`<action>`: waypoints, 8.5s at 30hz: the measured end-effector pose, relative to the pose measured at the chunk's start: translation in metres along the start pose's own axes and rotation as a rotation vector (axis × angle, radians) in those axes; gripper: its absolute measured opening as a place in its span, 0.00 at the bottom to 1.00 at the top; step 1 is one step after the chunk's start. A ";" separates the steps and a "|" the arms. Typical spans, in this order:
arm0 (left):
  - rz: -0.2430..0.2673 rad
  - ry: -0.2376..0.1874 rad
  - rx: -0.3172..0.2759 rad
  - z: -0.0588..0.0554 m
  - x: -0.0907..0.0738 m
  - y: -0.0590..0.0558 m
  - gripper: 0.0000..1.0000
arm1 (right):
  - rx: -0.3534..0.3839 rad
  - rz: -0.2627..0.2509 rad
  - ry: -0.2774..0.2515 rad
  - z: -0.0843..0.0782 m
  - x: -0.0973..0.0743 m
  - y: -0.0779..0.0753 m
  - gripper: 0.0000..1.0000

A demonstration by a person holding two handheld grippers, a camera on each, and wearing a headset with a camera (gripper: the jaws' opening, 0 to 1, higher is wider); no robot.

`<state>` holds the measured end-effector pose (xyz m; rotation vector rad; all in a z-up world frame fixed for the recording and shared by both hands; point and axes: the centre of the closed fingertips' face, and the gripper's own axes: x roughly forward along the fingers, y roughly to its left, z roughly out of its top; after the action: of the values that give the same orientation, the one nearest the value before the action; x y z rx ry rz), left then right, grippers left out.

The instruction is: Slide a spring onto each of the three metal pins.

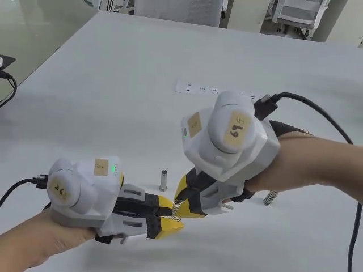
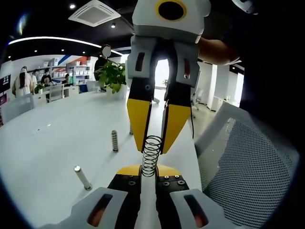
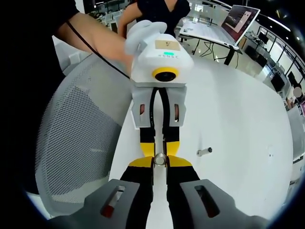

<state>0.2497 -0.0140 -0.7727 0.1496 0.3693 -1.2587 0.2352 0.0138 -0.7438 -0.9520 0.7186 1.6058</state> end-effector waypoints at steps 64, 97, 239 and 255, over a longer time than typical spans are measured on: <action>0.253 -0.058 -0.112 -0.002 -0.061 0.040 0.98 | 0.030 -0.040 0.031 -0.011 -0.007 -0.037 0.07; 0.247 -0.064 -0.147 -0.003 -0.065 0.038 0.96 | 0.104 -0.040 0.000 0.010 -0.002 -0.093 0.07; 0.250 -0.062 -0.172 0.002 -0.062 0.051 0.91 | 0.080 -0.103 -0.075 -0.020 0.053 -0.107 0.26; 0.240 -0.059 -0.161 0.011 -0.052 0.055 0.91 | 0.174 -0.226 -0.234 -0.036 0.009 -0.104 0.35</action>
<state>0.2907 0.0465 -0.7487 0.0181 0.3888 -0.9903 0.3428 0.0127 -0.7670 -0.6800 0.5571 1.4020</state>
